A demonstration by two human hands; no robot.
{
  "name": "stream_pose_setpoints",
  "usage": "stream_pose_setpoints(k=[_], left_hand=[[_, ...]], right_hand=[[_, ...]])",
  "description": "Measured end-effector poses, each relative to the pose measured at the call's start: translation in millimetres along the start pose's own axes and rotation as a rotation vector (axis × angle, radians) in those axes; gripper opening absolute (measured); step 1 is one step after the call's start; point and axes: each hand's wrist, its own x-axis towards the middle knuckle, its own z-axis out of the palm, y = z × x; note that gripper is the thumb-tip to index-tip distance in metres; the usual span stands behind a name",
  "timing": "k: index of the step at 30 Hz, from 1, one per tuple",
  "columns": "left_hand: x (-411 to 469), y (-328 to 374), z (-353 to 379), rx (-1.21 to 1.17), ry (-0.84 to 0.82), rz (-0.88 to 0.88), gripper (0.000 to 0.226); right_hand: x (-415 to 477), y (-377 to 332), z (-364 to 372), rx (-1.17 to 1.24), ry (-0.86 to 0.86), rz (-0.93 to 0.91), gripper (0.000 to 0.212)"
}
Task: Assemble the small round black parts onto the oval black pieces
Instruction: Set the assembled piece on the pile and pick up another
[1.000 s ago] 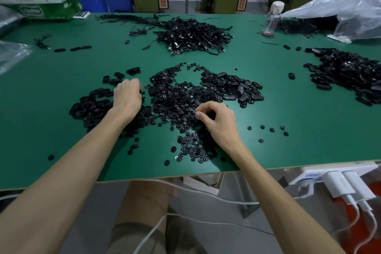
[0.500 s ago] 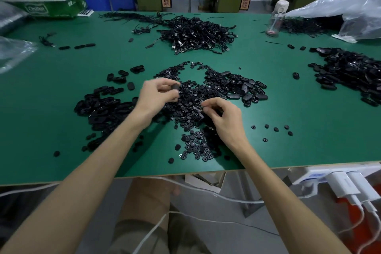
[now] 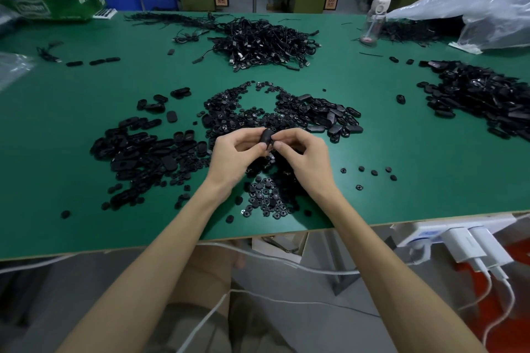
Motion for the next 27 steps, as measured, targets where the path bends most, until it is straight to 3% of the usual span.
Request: stream_pose_setpoints(k=[27], left_hand=[[-0.4, -3.0, 0.5, -0.055, -0.048, 0.021, 0.028]], right_hand=[[-0.1, 4.3, -0.7, 0.111, 0.040, 0.072, 0.010]])
